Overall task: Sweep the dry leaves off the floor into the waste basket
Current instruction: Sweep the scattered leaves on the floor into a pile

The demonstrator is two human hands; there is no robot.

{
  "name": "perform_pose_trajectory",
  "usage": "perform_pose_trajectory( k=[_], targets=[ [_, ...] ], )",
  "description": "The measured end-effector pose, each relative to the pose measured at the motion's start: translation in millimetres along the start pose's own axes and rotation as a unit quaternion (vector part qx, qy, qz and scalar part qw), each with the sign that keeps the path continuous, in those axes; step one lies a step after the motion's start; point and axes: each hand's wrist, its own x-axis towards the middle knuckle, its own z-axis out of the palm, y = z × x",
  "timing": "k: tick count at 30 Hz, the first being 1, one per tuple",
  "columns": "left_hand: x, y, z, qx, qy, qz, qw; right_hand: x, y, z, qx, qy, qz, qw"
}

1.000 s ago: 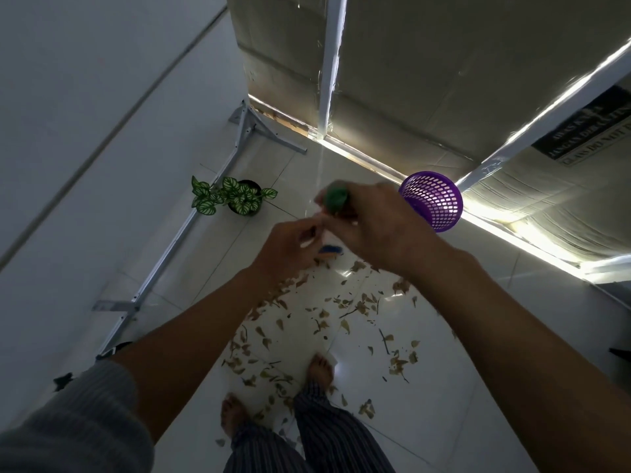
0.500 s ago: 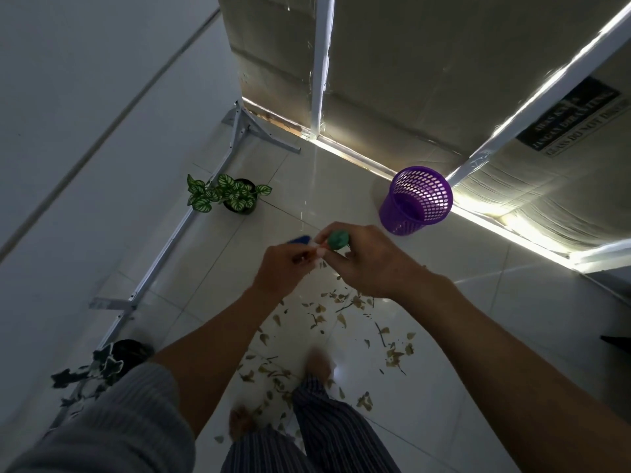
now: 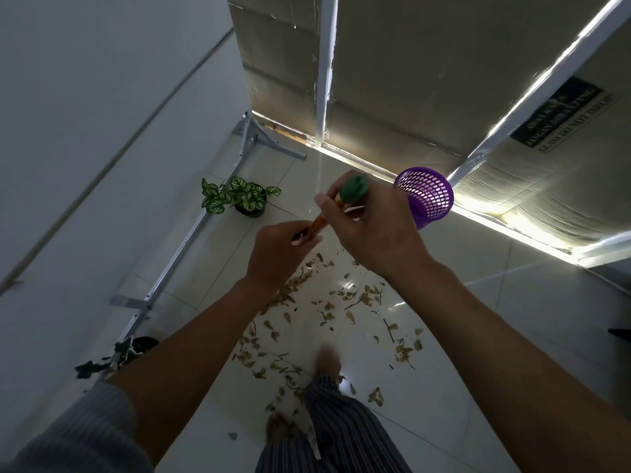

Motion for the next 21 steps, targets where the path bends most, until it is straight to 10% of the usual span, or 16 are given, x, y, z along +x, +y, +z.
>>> perform_pose_trajectory(
  k=[11, 21],
  targets=[
    [-134, -34, 9, 0.035, -0.149, -0.12, 0.981, -104, 16, 71, 0.011, -0.077, 0.158, 0.984],
    [-157, 2, -31, 0.018, -0.132, -0.036, 0.99, -146, -41, 49, -0.026, -0.058, 0.053, 0.997]
  ],
)
